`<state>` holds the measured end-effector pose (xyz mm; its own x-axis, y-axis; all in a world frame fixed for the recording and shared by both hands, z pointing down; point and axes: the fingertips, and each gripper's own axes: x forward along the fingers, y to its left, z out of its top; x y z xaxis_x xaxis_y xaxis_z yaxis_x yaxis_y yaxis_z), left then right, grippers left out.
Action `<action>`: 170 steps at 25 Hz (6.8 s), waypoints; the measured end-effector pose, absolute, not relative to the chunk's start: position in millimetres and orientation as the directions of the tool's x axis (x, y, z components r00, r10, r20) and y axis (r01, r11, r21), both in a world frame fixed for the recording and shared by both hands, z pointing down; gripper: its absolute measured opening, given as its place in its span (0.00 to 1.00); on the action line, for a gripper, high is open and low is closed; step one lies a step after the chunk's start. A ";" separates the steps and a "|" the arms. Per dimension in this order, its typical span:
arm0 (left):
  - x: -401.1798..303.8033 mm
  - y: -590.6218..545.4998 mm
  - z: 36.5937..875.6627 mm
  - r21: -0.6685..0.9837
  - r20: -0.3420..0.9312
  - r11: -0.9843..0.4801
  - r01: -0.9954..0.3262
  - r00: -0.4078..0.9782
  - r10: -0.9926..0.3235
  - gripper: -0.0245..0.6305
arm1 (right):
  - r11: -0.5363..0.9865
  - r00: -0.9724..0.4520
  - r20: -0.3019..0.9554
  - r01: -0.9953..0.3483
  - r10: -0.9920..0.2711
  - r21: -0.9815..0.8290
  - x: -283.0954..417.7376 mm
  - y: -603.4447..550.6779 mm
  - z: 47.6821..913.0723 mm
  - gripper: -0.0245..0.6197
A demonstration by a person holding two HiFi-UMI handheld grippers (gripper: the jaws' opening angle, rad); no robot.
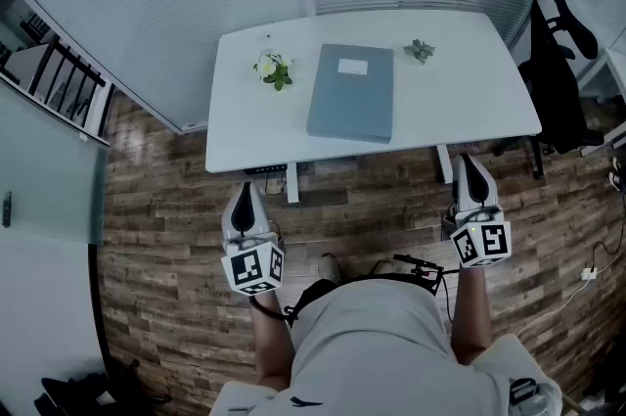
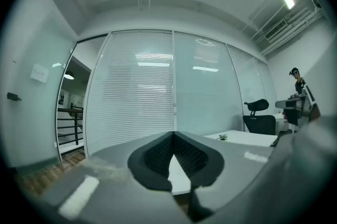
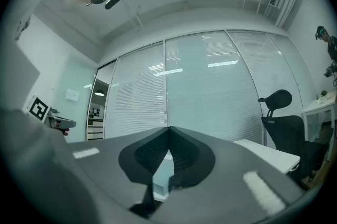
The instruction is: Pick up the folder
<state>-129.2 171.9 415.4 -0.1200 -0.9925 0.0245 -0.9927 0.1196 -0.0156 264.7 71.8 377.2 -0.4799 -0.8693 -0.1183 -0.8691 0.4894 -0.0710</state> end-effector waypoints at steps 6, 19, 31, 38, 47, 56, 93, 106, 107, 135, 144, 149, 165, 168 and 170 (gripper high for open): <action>-128.5 172.4 416.3 -0.017 0.029 0.119 -0.993 -0.119 -0.992 0.05 | 0.533 -0.520 -0.128 -0.837 -0.845 -0.123 258.0 73.7 377.1 0.04; -129.8 168.7 419.5 -0.024 0.036 0.118 -0.993 -0.119 -0.992 0.05 | 0.518 -0.508 -0.106 -0.848 -0.854 -0.111 255.9 66.0 384.5 0.04; -138.4 167.1 422.3 -0.018 0.038 0.120 -0.993 -0.121 -0.992 0.05 | 0.509 -0.501 -0.095 -0.854 -0.860 -0.106 249.5 64.2 386.9 0.04; -149.6 161.8 424.3 -0.017 0.045 0.109 -0.994 -0.110 -0.993 0.05 | 0.500 -0.493 -0.086 -0.860 -0.866 -0.107 238.3 62.7 389.0 0.04; -185.1 131.5 426.8 -0.021 0.050 0.083 -0.996 -0.084 -0.995 0.05 | 0.476 -0.470 -0.075 -0.874 -0.879 -0.097 204.8 41.5 392.5 0.04; -223.1 84.7 423.3 0.029 0.051 0.049 -0.998 -0.047 -0.998 0.05 | 0.453 -0.448 -0.067 -0.887 -0.891 -0.094 167.6 6.8 389.3 0.04; -259.6 -89.1 441.3 -0.003 0.118 0.110 -0.994 -0.110 -0.987 0.05 | 0.460 -0.477 0.108 -0.875 -0.872 -0.151 141.6 -205.9 448.6 0.04; -267.1 -86.0 449.3 -0.013 0.137 0.094 -0.995 -0.095 -0.986 0.05 | 0.413 -0.467 0.686 -0.873 -0.559 -0.258 119.2 -210.9 575.3 0.45; -268.0 -85.7 450.1 -0.012 0.138 0.093 -0.996 -0.094 -0.986 0.05 | 0.396 -0.458 0.713 -0.878 -0.531 -0.270 118.8 -210.1 583.2 0.48; -223.9 -110.4 507.6 0.143 0.324 -0.061 -0.988 0.105 -0.940 0.05 | 0.115 -0.622 0.755 -0.782 -0.208 -0.613 111.6 -206.7 653.8 0.65; -113.2 -135.5 581.8 0.416 0.515 -0.289 -0.863 0.485 -0.707 0.52 | 0.114 -0.644 0.739 -0.764 -0.200 -0.635 110.0 -206.9 656.4 0.66; -82.3 -156.0 605.8 0.553 0.528 -0.282 -0.784 0.592 -0.609 0.57 | 0.115 -0.649 0.734 -0.760 -0.203 -0.640 108.8 -206.7 656.6 0.66; -65.1 -189.7 648.9 0.694 0.593 -0.160 -0.702 0.683 -0.428 0.62 | 0.119 -0.651 0.730 -0.758 -0.209 -0.642 109.9 -206.0 655.2 0.66; -63.4 -189.4 649.4 0.687 0.603 -0.171 -0.706 0.686 -0.408 0.62 | 0.119 -0.650 0.731 -0.759 -0.210 -0.640 110.3 -206.0 655.4 0.66; -63.3 -188.8 649.5 0.688 0.603 -0.174 -0.705 0.688 -0.405 0.62 | 0.120 -0.651 0.729 -0.757 -0.211 -0.642 110.2 -205.4 655.6 0.66</action>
<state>-63.3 -188.8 649.5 0.6879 -0.4046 0.6026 -0.7048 -0.1739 0.6877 110.2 -205.4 655.6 -0.6512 -0.2110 0.7289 -0.7573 0.1198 -0.6419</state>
